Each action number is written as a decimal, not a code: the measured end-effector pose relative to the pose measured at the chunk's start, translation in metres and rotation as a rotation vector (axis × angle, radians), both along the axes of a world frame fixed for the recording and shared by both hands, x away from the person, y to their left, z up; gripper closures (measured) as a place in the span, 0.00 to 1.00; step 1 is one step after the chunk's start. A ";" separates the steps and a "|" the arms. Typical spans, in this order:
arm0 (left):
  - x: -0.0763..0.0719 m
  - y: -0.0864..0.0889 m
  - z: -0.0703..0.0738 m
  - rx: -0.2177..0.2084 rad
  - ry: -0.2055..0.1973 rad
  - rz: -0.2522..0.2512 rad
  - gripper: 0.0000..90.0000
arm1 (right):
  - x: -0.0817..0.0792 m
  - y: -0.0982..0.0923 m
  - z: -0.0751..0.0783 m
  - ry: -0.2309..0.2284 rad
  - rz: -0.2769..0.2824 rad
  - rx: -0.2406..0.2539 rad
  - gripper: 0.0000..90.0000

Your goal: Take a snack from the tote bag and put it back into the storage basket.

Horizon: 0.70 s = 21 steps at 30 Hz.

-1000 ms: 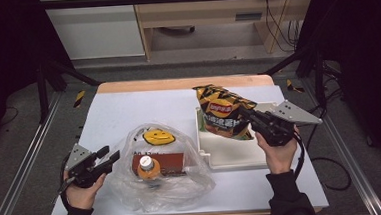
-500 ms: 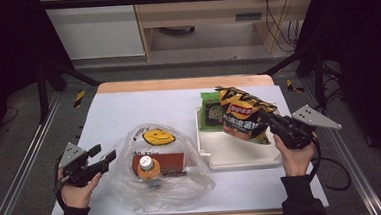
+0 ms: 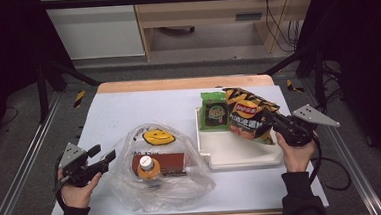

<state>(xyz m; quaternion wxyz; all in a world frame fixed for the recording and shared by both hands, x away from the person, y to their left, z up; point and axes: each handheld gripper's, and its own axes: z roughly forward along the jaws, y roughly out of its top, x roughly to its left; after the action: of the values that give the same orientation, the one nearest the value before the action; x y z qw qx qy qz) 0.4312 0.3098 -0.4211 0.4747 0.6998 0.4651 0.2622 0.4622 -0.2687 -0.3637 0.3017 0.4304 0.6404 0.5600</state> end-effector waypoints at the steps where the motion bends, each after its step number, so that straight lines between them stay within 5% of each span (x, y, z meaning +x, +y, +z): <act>1: 0.000 0.000 0.000 0.001 0.001 -0.001 0.41 | 0.002 -0.001 -0.001 0.001 -0.001 0.004 0.98; 21: 0.005 -0.004 -0.008 0.013 0.027 -0.001 0.41 | 0.047 -0.017 -0.019 0.065 -0.113 0.014 0.93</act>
<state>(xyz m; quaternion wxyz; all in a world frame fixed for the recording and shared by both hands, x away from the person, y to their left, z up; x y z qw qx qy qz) 0.4358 0.3059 -0.4290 0.4639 0.7066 0.4692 0.2556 0.5094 -0.2860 -0.3823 0.3087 0.4858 0.6208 0.5322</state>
